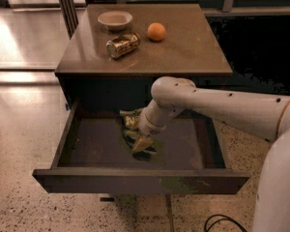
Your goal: Pick green jalapeno chip bag from top drawer and place on counter
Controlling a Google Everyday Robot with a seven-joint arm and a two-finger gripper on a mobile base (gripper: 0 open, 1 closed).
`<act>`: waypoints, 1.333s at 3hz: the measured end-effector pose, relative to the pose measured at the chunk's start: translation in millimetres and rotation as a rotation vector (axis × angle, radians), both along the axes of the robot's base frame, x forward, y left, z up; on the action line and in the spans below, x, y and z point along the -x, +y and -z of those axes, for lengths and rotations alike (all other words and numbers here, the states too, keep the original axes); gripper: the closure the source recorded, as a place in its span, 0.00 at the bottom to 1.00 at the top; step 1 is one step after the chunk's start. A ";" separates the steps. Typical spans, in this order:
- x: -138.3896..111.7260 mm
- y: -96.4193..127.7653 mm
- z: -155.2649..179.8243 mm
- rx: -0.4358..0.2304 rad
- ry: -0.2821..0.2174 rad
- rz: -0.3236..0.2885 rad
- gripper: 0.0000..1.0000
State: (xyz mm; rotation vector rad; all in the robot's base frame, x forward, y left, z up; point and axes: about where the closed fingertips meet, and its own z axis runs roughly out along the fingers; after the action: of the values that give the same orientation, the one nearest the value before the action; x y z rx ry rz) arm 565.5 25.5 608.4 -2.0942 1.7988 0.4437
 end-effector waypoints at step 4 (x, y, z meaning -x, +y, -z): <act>-11.9 1.6 -38.1 -0.015 -0.017 -0.021 1.00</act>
Offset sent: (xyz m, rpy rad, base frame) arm 0.0000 0.0000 0.0000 0.0000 0.0000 0.0000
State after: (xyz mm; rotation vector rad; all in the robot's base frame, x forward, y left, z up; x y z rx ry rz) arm 577.3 27.0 646.5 -2.1024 1.7601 0.4415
